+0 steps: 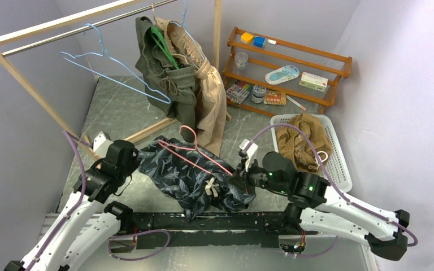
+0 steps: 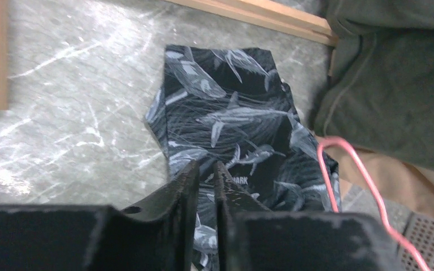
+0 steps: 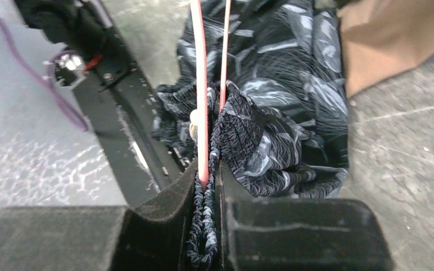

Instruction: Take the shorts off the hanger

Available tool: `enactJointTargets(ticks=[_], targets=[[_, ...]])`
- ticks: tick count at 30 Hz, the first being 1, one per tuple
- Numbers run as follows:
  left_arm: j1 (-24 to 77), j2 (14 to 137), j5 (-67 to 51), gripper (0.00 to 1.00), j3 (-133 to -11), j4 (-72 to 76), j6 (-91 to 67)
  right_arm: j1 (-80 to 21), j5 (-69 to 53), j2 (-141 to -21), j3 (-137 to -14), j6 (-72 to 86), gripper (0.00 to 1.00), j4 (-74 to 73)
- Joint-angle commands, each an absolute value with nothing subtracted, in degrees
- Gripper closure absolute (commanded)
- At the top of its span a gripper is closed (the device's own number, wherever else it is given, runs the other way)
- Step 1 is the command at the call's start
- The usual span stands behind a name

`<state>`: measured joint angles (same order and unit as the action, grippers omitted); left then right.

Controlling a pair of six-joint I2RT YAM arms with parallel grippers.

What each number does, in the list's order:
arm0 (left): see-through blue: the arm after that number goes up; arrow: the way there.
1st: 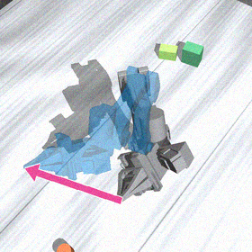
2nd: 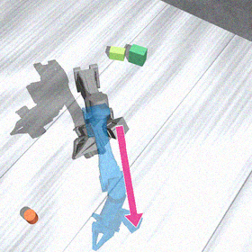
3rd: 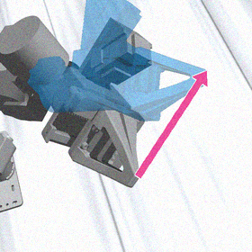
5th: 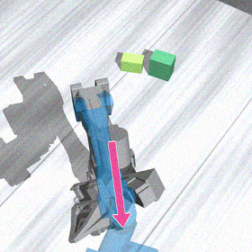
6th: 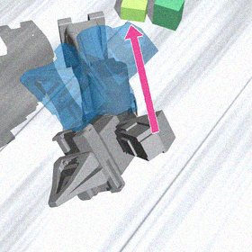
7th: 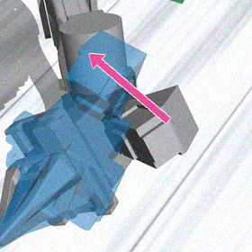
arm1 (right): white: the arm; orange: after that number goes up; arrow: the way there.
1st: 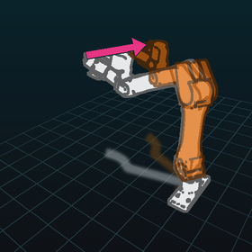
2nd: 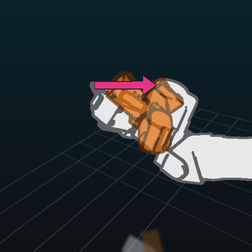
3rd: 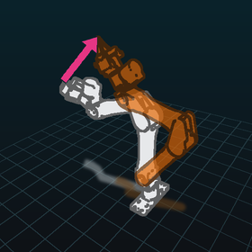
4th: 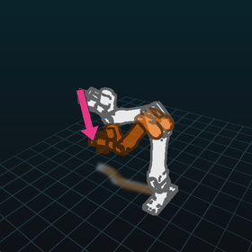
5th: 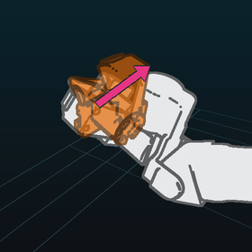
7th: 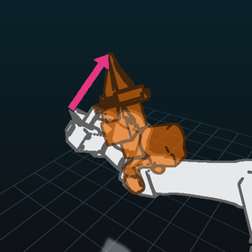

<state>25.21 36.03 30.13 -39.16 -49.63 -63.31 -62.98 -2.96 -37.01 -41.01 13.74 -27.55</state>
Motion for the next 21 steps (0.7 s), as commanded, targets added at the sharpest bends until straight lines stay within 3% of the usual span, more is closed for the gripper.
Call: enactJointTargets(ticks=[1,2,6,8,15,21], targets=[[24.7,33.4,22.2,0.74,-37.8,-48.4,-61.8,-63.1,4.7,-41.3,-40.8,14.7,1.0,-21.3],[24.8,32.9,19.6,0.7,-37.5,-47.4,-60.8,-63.1,4.7,-42.7,-40.7,14.8,1.0,-19.8],[24.8,31.4,6.3,0.31,-35.9,-40.3,-56.0,-63.1,5.0,-50.9,-41.3,16.3,1.0,-14.9],[24.8,31.2,-1.0,0.22,-34.7,-35.3,-54.7,-63.2,3.0,-56.1,-42.6,16.5,1.0,-13.4],[24.8,30.6,-20.1,0.2,-27.2,-14.9,-57.7,-63.7,-5.3,-69.6,-46.8,20.0,1.0,-6.2],[24.9,33.3,-23.9,0.24,-24.9,-9.4,-61.2,-64.9,-5.0,-73.7,-48.1,20.8,1.0,-0.6]])
